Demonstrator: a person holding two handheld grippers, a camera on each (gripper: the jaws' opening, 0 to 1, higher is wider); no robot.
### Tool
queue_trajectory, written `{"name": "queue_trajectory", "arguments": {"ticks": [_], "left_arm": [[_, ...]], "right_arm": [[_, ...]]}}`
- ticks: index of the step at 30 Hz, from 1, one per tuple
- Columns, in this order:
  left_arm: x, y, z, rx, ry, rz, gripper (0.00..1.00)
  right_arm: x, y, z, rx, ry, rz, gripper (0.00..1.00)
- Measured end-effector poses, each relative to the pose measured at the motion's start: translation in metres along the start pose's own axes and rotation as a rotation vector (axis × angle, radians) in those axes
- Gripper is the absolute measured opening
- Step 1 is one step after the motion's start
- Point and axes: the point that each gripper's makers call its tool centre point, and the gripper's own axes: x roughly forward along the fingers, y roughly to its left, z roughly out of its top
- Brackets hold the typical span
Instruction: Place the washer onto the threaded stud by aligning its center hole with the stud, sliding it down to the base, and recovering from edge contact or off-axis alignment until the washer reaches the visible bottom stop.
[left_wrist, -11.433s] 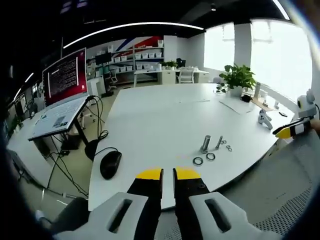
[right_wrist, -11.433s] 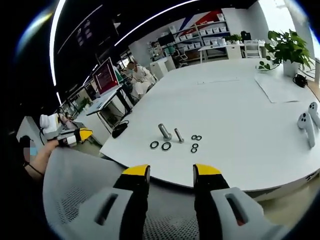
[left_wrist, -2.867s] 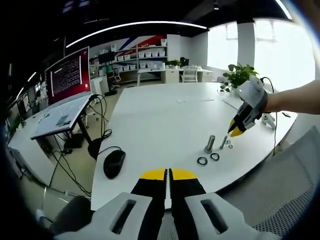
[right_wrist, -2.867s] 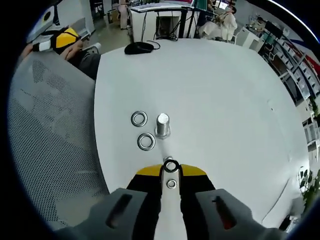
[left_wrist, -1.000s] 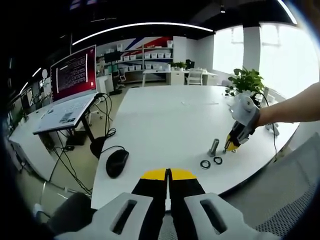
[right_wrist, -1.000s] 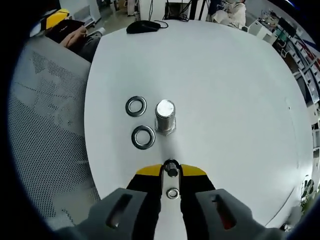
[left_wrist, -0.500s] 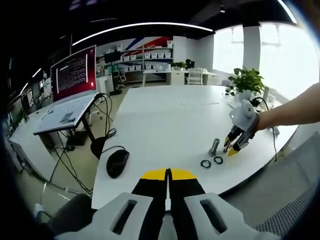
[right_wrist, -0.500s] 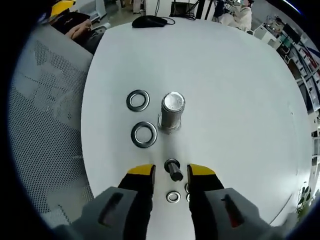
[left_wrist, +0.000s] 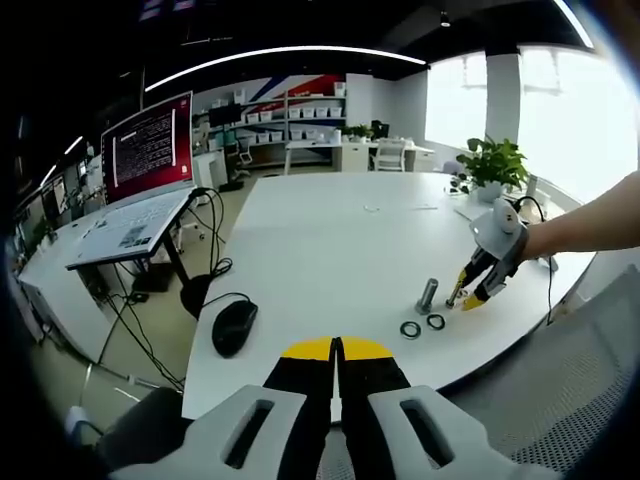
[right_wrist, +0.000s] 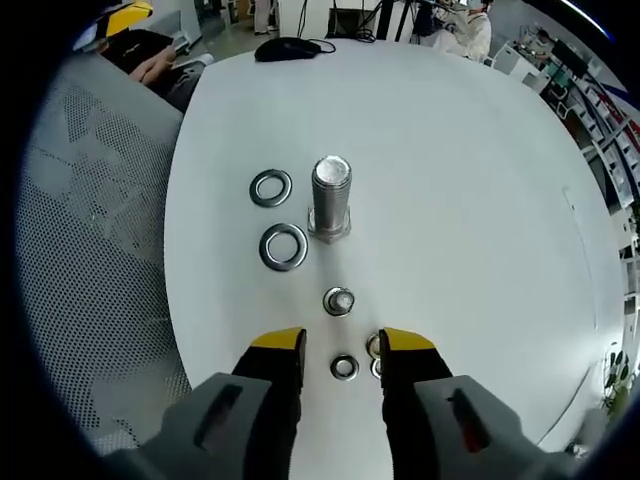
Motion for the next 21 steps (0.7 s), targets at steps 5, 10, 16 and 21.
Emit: {"name": "queue_trajectory", "arguments": {"ticks": [5, 10, 16, 21], "left_arm": [[0.000, 0.000, 0.000, -0.001, -0.002, -0.001, 0.00], [-0.001, -0.001, 0.000, -0.001, -0.002, -0.003, 0.00], [-0.001, -0.001, 0.000, -0.001, 0.000, -0.004, 0.00], [-0.001, -0.001, 0.000, 0.000, 0.000, -0.006, 0.00]], "right_arm": [[-0.001, 0.001, -0.006, 0.013, 0.005, 0.008, 0.30], [-0.002, 0.001, -0.010, 0.025, 0.012, 0.013, 0.30], [-0.003, 0.003, -0.016, 0.036, 0.019, 0.025, 0.30], [-0.002, 0.004, -0.024, 0.047, 0.033, 0.037, 0.30]]}}
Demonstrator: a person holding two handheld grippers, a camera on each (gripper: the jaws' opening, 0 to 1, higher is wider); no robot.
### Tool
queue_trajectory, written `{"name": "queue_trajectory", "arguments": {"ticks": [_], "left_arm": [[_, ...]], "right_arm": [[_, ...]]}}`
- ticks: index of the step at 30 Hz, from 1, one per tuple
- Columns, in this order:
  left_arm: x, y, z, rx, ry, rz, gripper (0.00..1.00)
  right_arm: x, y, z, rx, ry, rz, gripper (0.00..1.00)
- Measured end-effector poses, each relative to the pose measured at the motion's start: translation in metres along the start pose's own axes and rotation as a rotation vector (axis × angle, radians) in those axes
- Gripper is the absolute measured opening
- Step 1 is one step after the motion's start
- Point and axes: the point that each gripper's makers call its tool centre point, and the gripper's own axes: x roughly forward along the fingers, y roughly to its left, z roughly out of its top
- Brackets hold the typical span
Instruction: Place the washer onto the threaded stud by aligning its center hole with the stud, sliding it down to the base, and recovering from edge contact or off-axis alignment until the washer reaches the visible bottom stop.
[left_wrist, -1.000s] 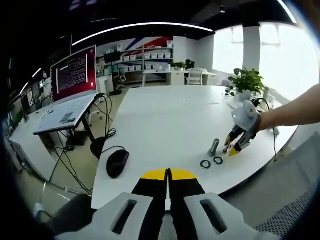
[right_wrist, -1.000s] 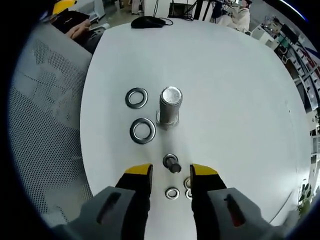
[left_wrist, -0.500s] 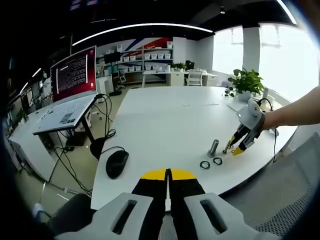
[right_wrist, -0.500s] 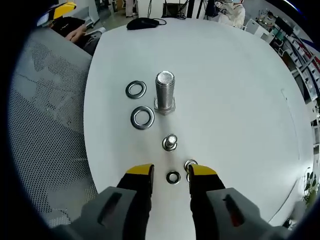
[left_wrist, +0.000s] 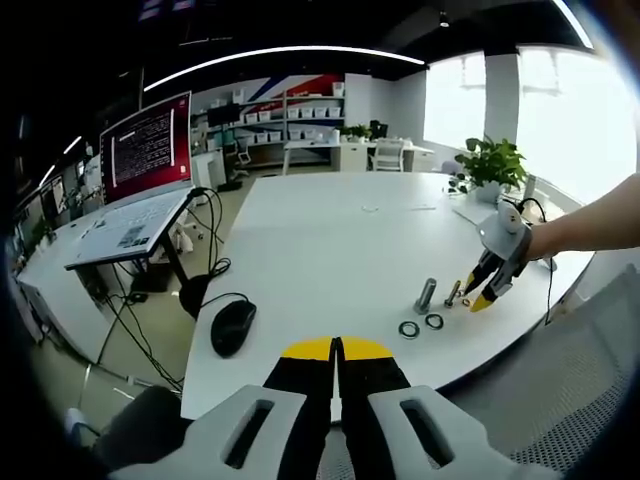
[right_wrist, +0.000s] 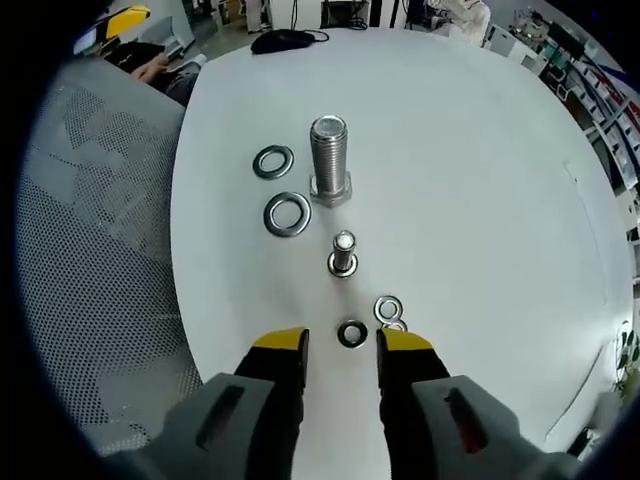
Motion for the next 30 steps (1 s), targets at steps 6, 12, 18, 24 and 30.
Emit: {"name": "queue_trajectory", "arguments": {"ticks": [6, 12, 18, 24, 30], "left_arm": [[-0.0001, -0.0002, 0.0001, 0.001, -0.001, -0.001, 0.00], [-0.0005, -0.0004, 0.0004, 0.001, -0.002, -0.001, 0.00], [-0.0005, -0.0002, 0.0009, 0.000, -0.005, 0.000, 0.00], [-0.0005, 0.0000, 0.0014, -0.003, -0.007, 0.002, 0.00], [-0.0003, 0.0006, 0.0013, -0.004, -0.006, 0.004, 0.00]], "right_arm": [[0.0018, 0.0006, -0.0075, 0.002, 0.020, 0.009, 0.28], [0.0031, 0.0010, -0.0073, -0.001, 0.022, 0.016, 0.27], [0.0041, -0.0005, -0.0056, -0.015, 0.031, 0.020, 0.27], [0.0045, -0.0023, -0.0035, -0.014, 0.041, 0.018, 0.24], [0.0052, -0.0070, -0.0019, -0.004, 0.024, 0.004, 0.16]]}}
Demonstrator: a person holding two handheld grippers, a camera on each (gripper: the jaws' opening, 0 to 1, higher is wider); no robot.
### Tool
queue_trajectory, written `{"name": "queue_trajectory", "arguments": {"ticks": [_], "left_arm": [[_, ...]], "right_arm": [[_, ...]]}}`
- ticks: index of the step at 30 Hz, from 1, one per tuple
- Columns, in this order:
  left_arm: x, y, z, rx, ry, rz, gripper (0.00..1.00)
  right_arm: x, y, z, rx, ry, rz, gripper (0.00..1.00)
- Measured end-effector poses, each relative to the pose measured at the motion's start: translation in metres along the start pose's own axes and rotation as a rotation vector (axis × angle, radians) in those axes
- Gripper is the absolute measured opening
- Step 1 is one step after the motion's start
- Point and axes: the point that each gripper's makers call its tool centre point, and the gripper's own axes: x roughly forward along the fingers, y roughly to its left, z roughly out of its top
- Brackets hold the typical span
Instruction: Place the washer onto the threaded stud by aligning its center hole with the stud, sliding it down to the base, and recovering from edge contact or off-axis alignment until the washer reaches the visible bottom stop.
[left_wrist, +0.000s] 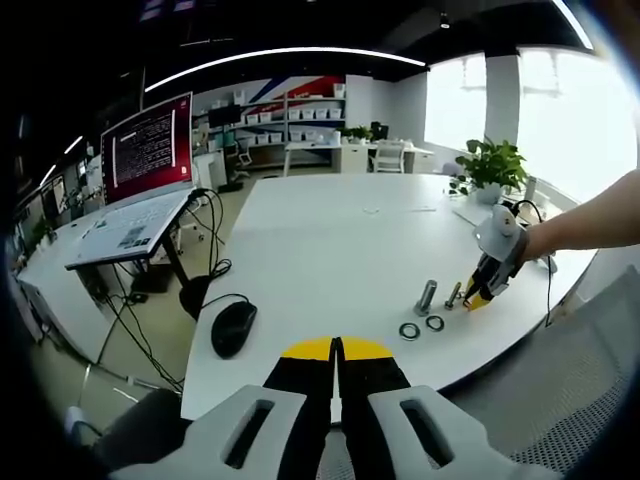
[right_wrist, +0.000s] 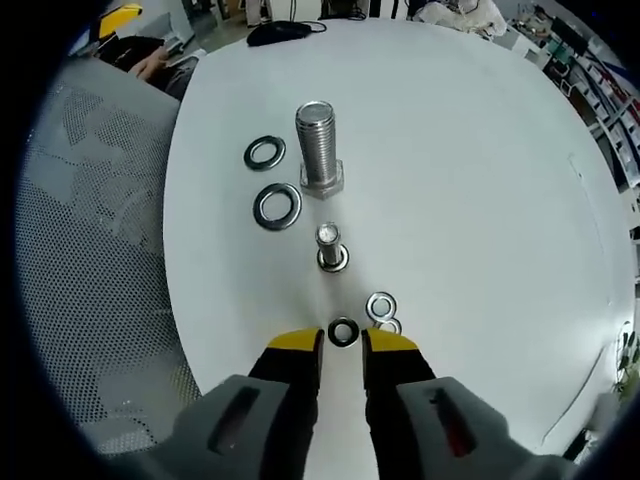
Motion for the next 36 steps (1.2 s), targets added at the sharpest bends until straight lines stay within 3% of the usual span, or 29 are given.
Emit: {"name": "queue_trajectory", "arguments": {"ticks": [9, 24, 36], "left_arm": [[0.000, 0.000, 0.000, -0.002, 0.000, 0.003, 0.00], [0.000, 0.000, 0.001, -0.002, -0.004, 0.001, 0.00], [0.000, 0.000, 0.001, -0.004, -0.008, -0.001, 0.00]], "right_arm": [[0.001, 0.001, 0.001, -0.059, 0.014, -0.012, 0.15], [-0.001, 0.004, 0.000, -0.013, -0.004, -0.001, 0.14], [-0.021, 0.012, 0.012, -0.021, -0.023, 0.038, 0.14]]}}
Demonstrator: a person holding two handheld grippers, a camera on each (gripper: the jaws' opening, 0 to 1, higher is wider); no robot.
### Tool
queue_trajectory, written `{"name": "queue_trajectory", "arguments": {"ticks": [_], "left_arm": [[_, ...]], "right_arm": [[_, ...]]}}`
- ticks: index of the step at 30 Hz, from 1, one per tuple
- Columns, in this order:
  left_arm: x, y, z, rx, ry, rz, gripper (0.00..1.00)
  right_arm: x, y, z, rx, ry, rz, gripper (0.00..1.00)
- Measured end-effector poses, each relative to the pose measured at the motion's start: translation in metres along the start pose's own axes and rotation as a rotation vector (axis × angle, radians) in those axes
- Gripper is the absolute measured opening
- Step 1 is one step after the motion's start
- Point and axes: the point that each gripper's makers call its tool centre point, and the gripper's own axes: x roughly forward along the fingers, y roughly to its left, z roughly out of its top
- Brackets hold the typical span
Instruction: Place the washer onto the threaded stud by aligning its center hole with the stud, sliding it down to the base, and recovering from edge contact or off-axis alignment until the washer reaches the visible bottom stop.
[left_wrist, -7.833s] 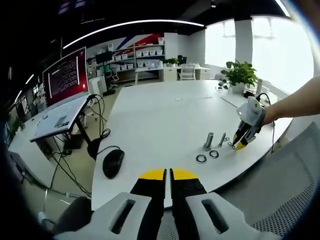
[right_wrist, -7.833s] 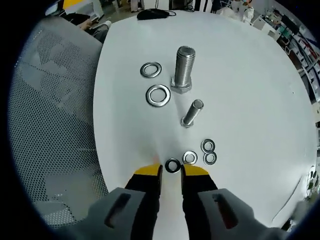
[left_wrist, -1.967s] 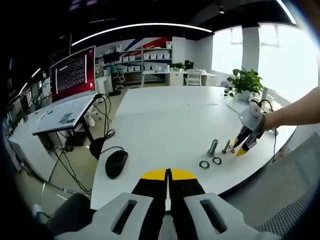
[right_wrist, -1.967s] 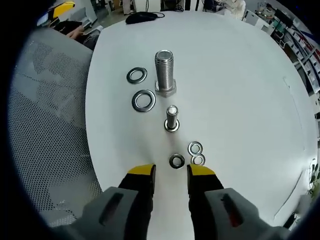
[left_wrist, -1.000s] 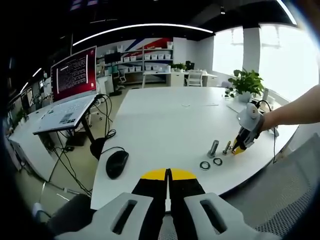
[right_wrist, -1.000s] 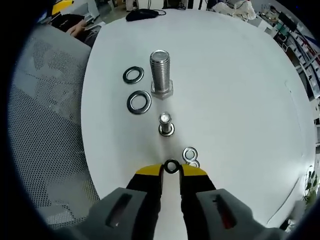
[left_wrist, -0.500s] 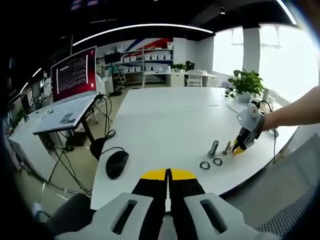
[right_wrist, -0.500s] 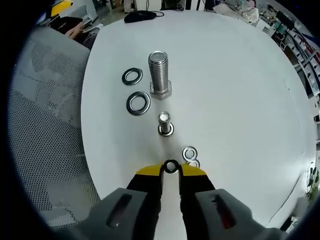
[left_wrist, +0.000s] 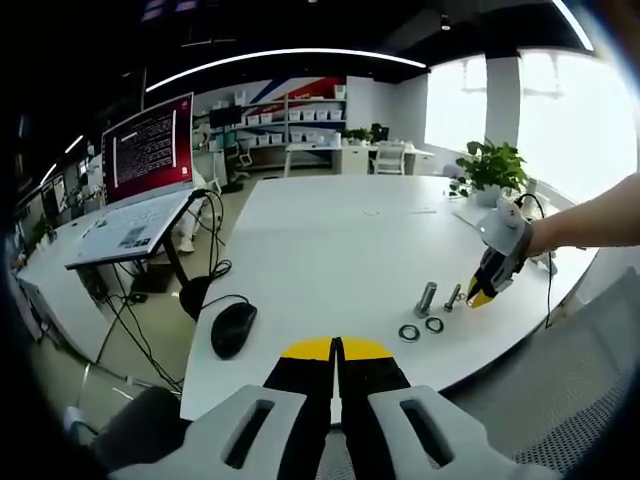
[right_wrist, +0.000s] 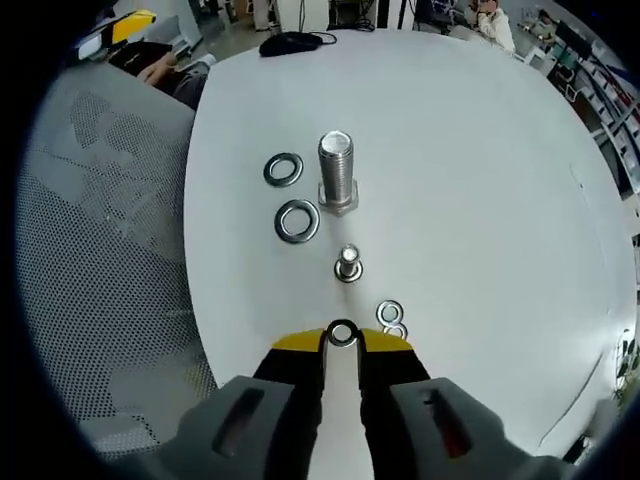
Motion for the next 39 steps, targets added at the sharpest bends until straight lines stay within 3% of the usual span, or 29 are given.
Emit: {"name": "queue_trajectory", "arguments": {"ticks": [12, 20, 39], "left_arm": [[0.000, 0.000, 0.000, -0.002, -0.004, 0.000, 0.00], [0.000, 0.000, 0.001, -0.003, -0.005, 0.001, 0.00], [0.000, 0.000, 0.000, -0.002, -0.003, 0.000, 0.00]], "right_arm": [[-0.018, 0.000, 0.011, -0.013, -0.023, -0.003, 0.14], [-0.031, 0.001, 0.029, -0.052, -0.061, -0.026, 0.14], [-0.028, -0.003, 0.049, -0.070, -0.114, -0.053, 0.14]]}}
